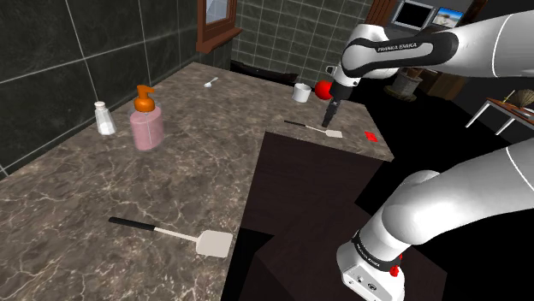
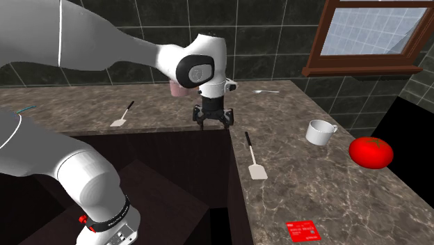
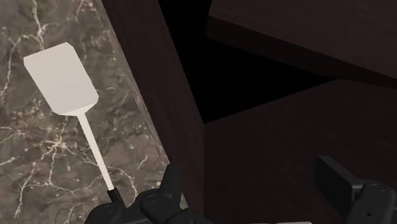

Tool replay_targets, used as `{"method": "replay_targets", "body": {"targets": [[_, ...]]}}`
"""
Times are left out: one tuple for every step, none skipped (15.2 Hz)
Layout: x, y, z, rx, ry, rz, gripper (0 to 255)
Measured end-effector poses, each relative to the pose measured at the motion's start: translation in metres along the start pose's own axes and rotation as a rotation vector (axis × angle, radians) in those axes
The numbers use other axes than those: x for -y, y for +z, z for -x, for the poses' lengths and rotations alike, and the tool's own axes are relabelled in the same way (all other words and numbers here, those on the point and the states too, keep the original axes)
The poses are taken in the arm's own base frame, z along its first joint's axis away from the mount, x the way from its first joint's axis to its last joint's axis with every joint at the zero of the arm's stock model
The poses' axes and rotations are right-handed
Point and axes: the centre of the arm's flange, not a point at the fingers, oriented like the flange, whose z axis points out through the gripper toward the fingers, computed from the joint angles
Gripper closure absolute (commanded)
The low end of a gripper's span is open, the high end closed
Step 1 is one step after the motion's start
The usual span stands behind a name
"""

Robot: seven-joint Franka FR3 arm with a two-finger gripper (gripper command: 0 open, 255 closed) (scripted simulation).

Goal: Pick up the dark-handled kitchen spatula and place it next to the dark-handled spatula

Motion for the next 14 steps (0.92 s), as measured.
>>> {"method": "replay_targets", "body": {"targets": [[-0.013, 0.005, -0.002, -0.003, -0.015, -0.001, 0], [-0.024, 0.011, -0.004, -0.007, -0.032, -0.001, 0], [-0.036, 0.017, -0.008, -0.010, -0.048, -0.002, 0], [-0.047, 0.023, -0.009, -0.013, -0.065, -0.003, 0], [-0.059, 0.029, -0.013, -0.015, -0.080, -0.003, 0], [-0.071, 0.035, -0.012, -0.018, -0.095, -0.004, 0], [-0.081, 0.039, -0.015, -0.021, -0.112, -0.005, 0], [-0.094, 0.046, -0.019, -0.024, -0.128, -0.005, 0], [-0.107, 0.050, -0.021, -0.027, -0.144, -0.006, 0], [-0.119, 0.058, -0.023, -0.029, -0.160, -0.006, 0], [-0.131, 0.064, -0.027, -0.032, -0.177, -0.006, 0], [-0.141, 0.071, -0.030, -0.035, -0.193, -0.007, 0], [-0.151, 0.077, -0.033, -0.037, -0.209, -0.007, 0], [-0.158, 0.080, -0.035, -0.039, -0.219, -0.008, 0]]}}
